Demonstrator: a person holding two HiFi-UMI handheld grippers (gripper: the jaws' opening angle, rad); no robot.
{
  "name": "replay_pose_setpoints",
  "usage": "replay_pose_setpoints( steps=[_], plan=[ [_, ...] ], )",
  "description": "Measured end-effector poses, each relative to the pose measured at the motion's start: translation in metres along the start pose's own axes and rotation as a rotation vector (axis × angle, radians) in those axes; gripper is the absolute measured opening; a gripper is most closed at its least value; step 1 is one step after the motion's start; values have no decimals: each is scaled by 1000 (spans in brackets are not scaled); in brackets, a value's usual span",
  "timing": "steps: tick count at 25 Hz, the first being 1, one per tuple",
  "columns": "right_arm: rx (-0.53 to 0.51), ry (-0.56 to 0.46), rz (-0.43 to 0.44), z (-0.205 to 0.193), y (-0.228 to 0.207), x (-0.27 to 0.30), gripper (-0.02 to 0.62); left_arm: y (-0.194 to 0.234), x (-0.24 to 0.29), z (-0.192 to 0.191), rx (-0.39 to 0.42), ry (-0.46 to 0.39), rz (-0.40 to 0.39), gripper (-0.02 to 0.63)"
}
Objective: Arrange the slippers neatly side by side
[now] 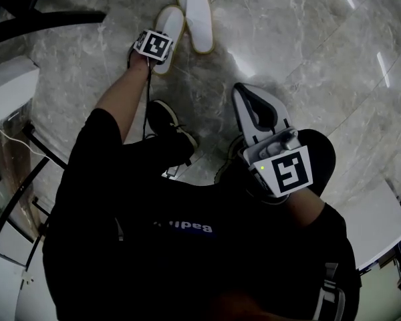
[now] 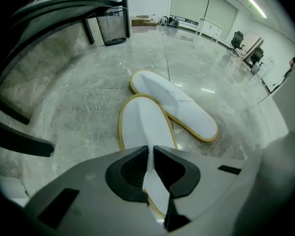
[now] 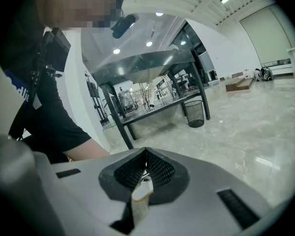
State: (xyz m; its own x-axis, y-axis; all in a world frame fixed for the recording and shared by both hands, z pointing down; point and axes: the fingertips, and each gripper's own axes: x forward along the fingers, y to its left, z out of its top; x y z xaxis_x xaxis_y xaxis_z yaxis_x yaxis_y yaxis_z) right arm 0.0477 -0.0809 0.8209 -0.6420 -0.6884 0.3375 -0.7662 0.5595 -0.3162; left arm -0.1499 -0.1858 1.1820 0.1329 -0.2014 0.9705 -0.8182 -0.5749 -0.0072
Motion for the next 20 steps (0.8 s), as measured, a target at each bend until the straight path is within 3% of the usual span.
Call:
replay_pose_setpoints(
  steps=[3, 8, 14, 20],
  plan=[
    [12, -2, 1, 0, -1, -2, -2, 9, -2, -1, -37, 6, 27, 23],
    [22, -27, -1, 7, -5, -5, -2, 1, -4, 5, -207, -30, -68, 17],
    [11, -30, 11, 6, -2, -4, -2, 12, -11, 16, -332, -69, -82, 15],
    [9, -23, -30, 4, -12, -11, -2, 19, -4, 31, -479, -80, -97, 15]
  ],
)
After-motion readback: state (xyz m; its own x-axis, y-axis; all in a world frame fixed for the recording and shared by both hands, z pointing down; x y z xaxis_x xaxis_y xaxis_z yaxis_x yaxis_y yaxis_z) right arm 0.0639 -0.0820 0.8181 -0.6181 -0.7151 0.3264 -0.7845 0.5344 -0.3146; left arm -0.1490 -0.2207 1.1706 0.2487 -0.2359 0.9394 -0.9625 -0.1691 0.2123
